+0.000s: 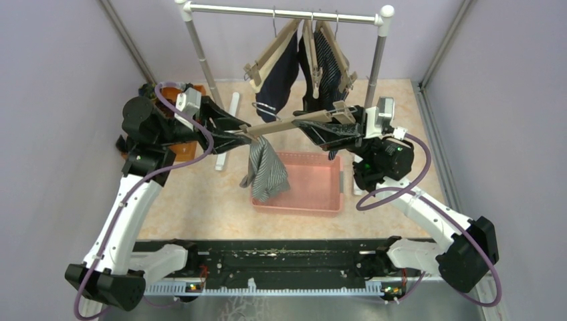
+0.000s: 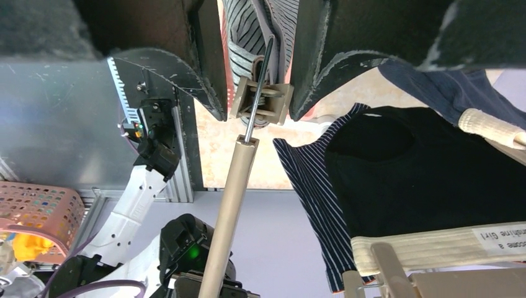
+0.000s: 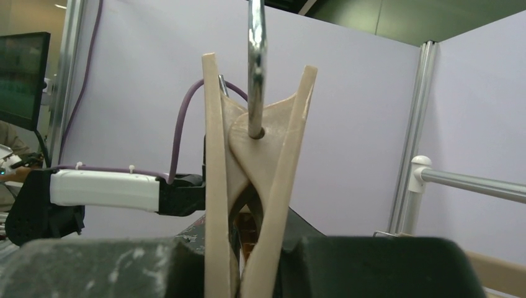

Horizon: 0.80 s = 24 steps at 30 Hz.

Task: Remove the underwear clipped to the hanger
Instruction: Remove the underwear from the hanger.

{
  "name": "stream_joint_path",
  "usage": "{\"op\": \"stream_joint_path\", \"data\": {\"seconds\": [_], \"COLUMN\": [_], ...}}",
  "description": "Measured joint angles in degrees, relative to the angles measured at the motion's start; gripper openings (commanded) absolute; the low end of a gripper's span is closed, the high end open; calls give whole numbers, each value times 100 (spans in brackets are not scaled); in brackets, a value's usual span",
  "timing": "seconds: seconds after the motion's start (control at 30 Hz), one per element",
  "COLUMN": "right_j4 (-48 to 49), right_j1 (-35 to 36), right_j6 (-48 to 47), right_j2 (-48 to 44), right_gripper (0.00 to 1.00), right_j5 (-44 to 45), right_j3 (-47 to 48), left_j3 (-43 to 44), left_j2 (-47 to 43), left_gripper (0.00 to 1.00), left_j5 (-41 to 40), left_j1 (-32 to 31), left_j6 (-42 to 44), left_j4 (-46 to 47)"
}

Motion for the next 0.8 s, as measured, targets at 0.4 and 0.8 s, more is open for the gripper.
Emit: {"op": "stream_joint_path", "data": {"seconds": [0.4, 0.8], "right_j4": [15, -2], "right_j1": [0, 0], "right_j6": [199, 201], "right_j2": [0, 0], "right_gripper": [0, 0], "right_j5": [22, 31], "right_j3": [2, 4], "left_j3": [-173, -323], "left_j2": [-2, 39], "left_gripper": [0, 87], "left_j5": [507, 579], "left_j1": [2, 13], "left_j6": [-238, -605], "left_j4": [542, 1064]}}
